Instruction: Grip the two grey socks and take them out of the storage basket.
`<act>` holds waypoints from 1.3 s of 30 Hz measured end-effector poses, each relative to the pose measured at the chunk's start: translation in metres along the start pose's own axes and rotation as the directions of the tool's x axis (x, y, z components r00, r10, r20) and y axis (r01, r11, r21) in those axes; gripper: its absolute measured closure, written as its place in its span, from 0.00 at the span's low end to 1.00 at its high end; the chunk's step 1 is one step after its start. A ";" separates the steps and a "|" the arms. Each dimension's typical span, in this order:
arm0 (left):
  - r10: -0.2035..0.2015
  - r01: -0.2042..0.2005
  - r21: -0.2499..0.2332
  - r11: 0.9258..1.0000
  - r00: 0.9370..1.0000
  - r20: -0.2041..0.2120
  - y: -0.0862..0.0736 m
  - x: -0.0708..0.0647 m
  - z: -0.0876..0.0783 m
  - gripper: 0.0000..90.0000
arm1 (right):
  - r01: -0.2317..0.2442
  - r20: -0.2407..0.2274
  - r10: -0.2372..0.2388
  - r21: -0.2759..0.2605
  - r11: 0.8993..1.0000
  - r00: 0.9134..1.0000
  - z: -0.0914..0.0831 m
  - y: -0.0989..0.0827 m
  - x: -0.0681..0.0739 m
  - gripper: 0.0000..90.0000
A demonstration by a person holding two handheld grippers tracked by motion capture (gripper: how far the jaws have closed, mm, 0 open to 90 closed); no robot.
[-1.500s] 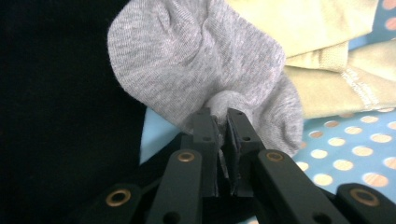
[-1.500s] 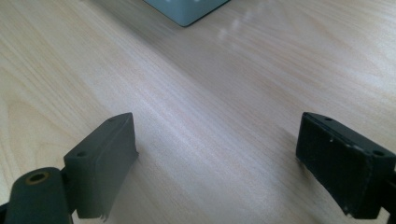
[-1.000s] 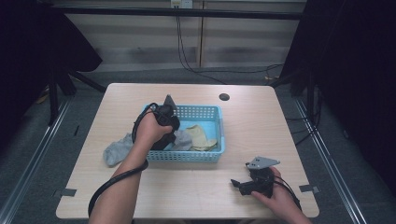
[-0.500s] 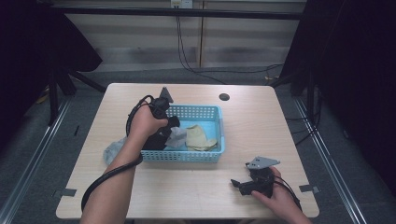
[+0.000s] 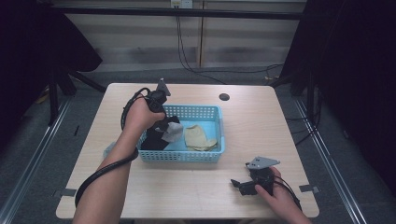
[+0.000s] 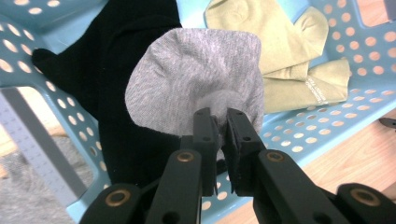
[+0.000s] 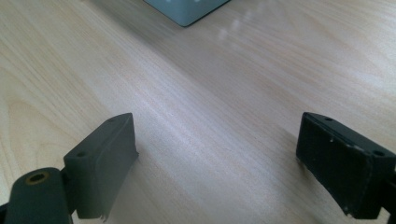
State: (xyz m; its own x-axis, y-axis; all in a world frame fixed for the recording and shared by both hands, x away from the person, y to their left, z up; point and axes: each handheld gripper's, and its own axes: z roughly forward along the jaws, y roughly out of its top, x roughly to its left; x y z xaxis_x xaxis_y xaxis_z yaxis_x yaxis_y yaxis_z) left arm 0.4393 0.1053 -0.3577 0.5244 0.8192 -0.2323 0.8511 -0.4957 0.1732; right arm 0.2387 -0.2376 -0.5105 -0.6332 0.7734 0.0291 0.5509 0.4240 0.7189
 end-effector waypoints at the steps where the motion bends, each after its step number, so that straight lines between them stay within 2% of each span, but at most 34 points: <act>1: 0.004 -0.004 0.001 1.000 1.000 -0.001 0.000 0.000 -0.002 0.93 | 0.000 0.000 0.000 0.000 1.000 1.000 0.000 0.000 0.000 0.13; 18: 0.024 -0.024 -0.013 1.000 0.999 -0.027 0.004 -0.004 -0.031 0.93 | -0.001 0.000 0.001 0.001 1.000 1.000 0.000 0.000 0.000 0.13; 32: 0.003 -0.005 -0.048 0.999 0.999 -0.042 0.000 0.003 -0.060 0.93 | -0.001 0.001 0.001 0.001 1.000 1.000 0.000 0.000 0.000 0.13; 39: 0.008 -0.011 -0.070 0.997 0.999 -0.052 0.001 0.003 -0.073 0.93 | -0.001 0.000 0.001 0.001 1.000 1.000 0.000 0.000 0.000 0.13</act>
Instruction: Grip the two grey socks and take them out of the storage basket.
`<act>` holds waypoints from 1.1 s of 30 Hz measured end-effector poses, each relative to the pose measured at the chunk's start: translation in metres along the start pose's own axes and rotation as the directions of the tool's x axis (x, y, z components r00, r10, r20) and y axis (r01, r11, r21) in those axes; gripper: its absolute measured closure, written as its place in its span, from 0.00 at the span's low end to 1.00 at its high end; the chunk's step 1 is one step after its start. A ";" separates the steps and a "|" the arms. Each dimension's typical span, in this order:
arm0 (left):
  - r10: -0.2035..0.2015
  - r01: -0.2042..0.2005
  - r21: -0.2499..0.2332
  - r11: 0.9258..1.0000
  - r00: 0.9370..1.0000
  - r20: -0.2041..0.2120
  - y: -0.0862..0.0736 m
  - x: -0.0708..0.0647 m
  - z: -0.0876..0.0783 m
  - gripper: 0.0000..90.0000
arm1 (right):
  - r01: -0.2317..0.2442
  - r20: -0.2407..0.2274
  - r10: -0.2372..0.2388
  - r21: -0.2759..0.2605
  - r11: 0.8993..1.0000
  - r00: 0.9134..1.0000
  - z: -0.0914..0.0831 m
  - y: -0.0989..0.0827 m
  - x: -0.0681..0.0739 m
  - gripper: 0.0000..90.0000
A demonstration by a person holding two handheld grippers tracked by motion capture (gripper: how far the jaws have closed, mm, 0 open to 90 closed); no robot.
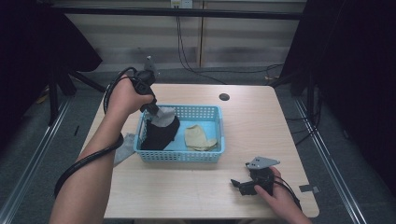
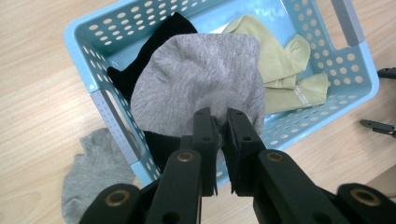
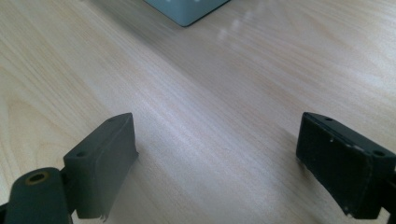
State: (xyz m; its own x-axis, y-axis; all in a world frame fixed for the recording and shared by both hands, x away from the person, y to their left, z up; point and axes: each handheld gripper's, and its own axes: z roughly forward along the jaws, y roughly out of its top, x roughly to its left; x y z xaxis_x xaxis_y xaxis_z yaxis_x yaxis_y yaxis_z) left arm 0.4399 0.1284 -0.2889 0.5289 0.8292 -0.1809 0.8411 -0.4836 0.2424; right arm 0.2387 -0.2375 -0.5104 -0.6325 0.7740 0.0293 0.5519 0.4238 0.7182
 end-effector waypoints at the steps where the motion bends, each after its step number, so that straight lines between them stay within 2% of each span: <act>1: 0.002 -0.002 0.000 1.000 1.000 -0.001 0.000 0.000 -0.001 0.93 | 0.000 0.000 0.000 0.000 1.000 1.000 0.000 0.000 0.000 0.13; 11: -0.006 0.006 -0.004 1.000 1.000 -0.011 -0.003 0.006 -0.008 0.93 | 0.000 0.000 0.000 0.000 1.000 1.000 0.000 0.000 0.000 0.13; 19: -0.030 0.030 -0.019 0.999 0.999 -0.016 -0.008 0.013 -0.018 0.93 | 0.000 0.000 0.000 0.000 1.000 1.000 0.000 0.000 0.000 0.13; 21: -0.021 0.020 -0.023 1.000 0.999 -0.024 -0.009 0.014 -0.020 0.93 | 0.000 0.000 0.000 0.000 1.000 1.000 0.000 0.000 0.000 0.13; 26: -0.028 0.027 -0.024 0.999 0.999 -0.029 -0.012 0.018 -0.022 0.93 | 0.000 0.000 0.000 0.000 1.000 1.000 0.000 0.000 0.000 0.13; 27: -0.040 0.039 -0.029 0.999 0.999 -0.028 -0.013 0.019 -0.021 0.93 | 0.000 0.000 0.000 0.000 1.000 1.000 0.000 0.000 0.000 0.13; 28: -0.033 0.033 -0.021 0.999 0.999 -0.029 -0.014 0.021 -0.022 0.93 | 0.000 0.000 0.000 0.000 1.000 1.000 0.000 0.000 0.000 0.13; 33: -0.052 0.051 -0.022 0.998 0.998 -0.035 -0.020 0.029 -0.021 0.93 | 0.000 0.000 0.000 0.000 1.000 1.000 0.000 0.000 0.000 0.13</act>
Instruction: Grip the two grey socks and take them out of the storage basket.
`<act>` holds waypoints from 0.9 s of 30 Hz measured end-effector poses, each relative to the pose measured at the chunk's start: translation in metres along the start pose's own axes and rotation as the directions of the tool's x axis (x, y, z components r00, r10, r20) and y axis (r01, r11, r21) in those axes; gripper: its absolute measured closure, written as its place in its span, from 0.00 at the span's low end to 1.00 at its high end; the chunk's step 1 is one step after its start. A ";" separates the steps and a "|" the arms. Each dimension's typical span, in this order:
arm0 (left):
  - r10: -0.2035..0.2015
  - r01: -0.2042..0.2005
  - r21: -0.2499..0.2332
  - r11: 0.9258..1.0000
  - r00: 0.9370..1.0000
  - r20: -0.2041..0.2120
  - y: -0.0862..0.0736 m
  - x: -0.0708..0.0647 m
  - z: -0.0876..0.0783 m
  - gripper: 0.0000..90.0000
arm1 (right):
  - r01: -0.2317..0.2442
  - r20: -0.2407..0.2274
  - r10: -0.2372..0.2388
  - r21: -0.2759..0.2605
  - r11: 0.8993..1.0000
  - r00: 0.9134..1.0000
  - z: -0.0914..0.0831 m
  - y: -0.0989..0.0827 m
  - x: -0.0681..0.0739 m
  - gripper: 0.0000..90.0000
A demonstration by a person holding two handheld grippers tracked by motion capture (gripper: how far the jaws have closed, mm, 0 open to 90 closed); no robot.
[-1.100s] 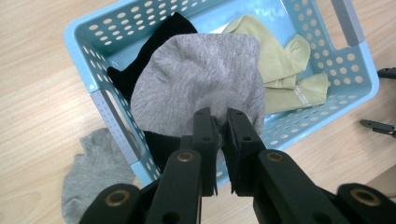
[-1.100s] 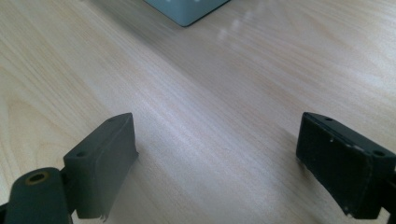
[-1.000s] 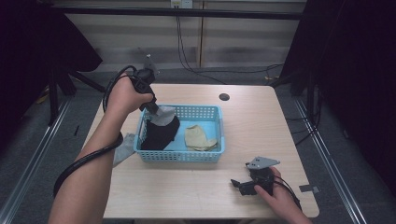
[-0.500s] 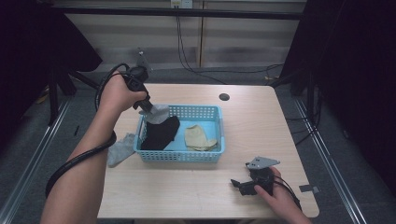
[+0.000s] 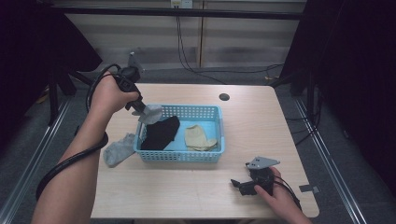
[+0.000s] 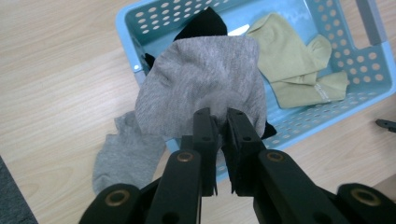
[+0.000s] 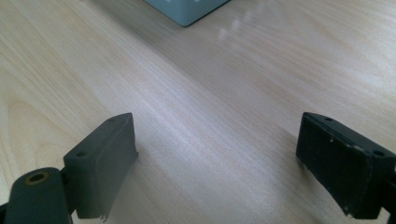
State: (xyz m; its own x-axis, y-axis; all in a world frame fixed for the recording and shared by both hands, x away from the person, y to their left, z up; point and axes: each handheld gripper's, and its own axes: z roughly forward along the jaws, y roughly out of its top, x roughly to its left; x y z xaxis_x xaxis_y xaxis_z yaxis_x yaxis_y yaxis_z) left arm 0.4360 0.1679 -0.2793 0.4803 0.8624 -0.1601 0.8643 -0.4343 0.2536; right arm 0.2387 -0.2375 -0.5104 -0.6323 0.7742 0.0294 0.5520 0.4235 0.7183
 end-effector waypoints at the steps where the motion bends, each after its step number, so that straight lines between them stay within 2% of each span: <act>1: -0.003 0.003 0.000 1.000 1.000 -0.003 -0.001 0.002 0.000 0.93 | 0.000 0.000 0.000 0.000 1.000 1.000 0.000 0.000 0.000 0.13; 6: -0.034 0.034 -0.010 0.999 0.999 -0.011 -0.007 0.010 -0.001 0.93 | 0.000 0.000 0.000 0.000 1.000 1.000 0.000 0.000 0.000 0.13; 16: -0.068 0.068 -0.010 0.998 0.997 -0.020 -0.021 0.030 -0.001 0.93 | 0.000 0.000 0.000 0.000 1.000 1.000 0.000 0.000 0.000 0.13; 27: -0.124 0.123 -0.012 0.992 0.992 -0.039 -0.041 0.058 0.003 0.92 | 0.000 0.000 0.000 0.000 1.000 1.000 0.000 0.000 0.000 0.13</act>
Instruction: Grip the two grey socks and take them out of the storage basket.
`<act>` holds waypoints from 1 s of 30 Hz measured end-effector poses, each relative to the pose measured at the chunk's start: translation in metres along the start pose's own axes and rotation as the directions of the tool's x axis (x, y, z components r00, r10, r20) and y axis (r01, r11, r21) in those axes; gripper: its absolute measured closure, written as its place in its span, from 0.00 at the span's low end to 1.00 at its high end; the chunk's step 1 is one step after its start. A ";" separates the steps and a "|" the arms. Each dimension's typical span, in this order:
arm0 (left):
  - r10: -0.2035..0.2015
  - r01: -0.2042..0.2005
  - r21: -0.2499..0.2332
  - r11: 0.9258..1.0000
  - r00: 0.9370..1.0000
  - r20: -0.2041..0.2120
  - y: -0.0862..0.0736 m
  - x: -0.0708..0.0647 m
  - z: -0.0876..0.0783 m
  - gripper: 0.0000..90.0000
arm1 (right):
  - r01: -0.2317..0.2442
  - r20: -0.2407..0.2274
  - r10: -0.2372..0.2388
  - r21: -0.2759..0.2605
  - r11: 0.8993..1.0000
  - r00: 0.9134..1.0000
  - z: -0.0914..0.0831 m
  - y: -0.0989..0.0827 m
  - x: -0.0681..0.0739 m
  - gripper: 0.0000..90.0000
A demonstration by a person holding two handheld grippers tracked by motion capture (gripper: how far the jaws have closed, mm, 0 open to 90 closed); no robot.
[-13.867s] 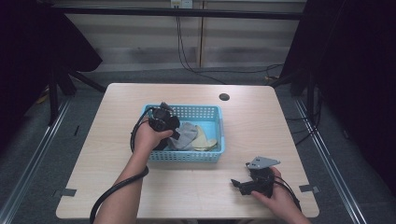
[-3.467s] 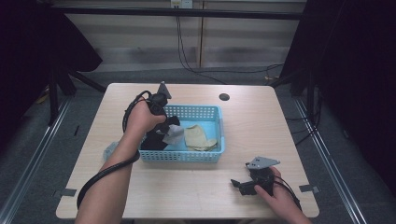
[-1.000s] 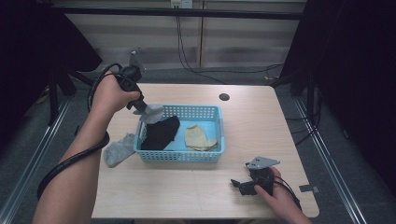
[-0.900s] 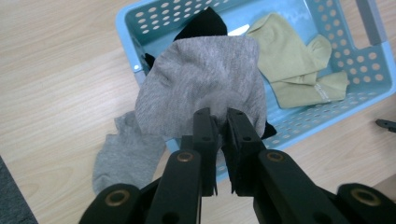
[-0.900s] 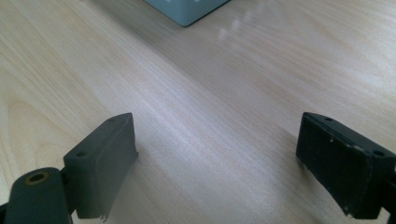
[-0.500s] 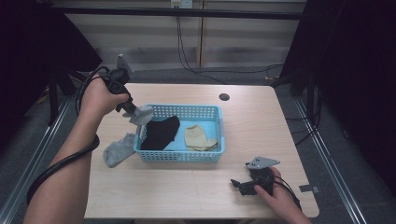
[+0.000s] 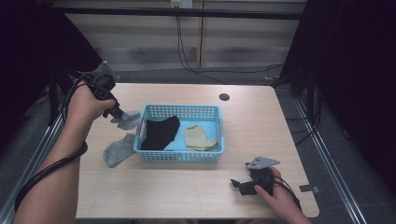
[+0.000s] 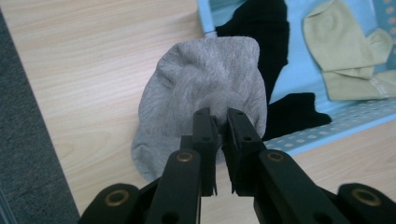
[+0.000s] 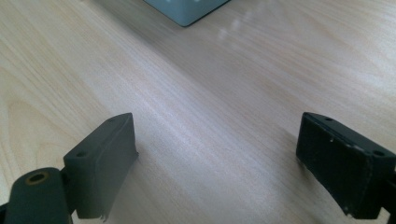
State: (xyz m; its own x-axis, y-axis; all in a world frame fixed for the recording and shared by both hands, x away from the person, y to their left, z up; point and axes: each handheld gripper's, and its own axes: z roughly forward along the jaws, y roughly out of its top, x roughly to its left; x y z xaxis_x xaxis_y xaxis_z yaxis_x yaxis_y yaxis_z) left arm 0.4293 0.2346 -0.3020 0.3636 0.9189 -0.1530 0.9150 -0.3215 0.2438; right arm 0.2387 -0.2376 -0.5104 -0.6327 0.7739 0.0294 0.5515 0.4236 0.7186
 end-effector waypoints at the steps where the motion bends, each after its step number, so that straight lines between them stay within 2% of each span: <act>1: -0.003 0.003 -0.005 1.000 1.000 -0.005 -0.002 0.003 0.001 0.92 | 0.000 0.000 0.000 0.000 1.000 1.000 0.000 0.000 0.000 0.13; 8: -0.047 0.047 -0.001 0.999 0.999 -0.017 -0.013 0.022 0.014 0.92 | 0.003 0.002 -0.003 -0.001 1.000 1.000 0.001 0.001 0.000 0.13; 12: -0.080 0.080 -0.006 0.997 0.997 -0.005 -0.018 0.030 0.027 0.91 | 0.003 0.002 -0.003 -0.001 1.000 1.000 0.001 0.001 0.000 0.13; 13: -0.076 0.076 -0.014 0.997 0.997 -0.001 -0.019 0.030 0.030 0.86 | 0.003 0.002 -0.003 -0.001 1.000 1.000 0.001 0.001 0.000 0.13; 15: -0.062 0.062 -0.040 0.997 0.998 0.007 -0.019 0.031 0.033 0.71 | 0.003 0.002 -0.003 -0.001 1.000 1.000 0.001 0.001 0.000 0.13; 18: -0.044 0.043 -0.040 0.998 0.999 -0.007 -0.019 0.029 0.037 0.59 | 0.002 0.001 -0.002 -0.001 1.000 1.000 0.001 0.001 0.000 0.13; 25: -0.040 0.040 -0.056 0.998 0.999 0.007 -0.025 0.023 0.037 0.44 | 0.002 0.002 -0.002 -0.004 1.000 1.000 0.001 0.001 0.000 0.13; 30: -0.030 0.031 -0.070 0.997 0.999 0.024 -0.037 0.019 0.041 0.38 | 0.002 0.000 -0.002 -0.003 1.000 1.000 0.001 0.001 0.000 0.13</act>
State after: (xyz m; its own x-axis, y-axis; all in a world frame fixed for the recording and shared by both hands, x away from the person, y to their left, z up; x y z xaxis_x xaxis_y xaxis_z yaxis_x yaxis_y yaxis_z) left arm 0.4095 0.2550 -0.3535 0.3405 0.9222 -0.1834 0.9115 -0.2758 0.3052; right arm 0.2402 -0.2367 -0.5107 -0.6341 0.7728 0.0278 0.5482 0.4239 0.7209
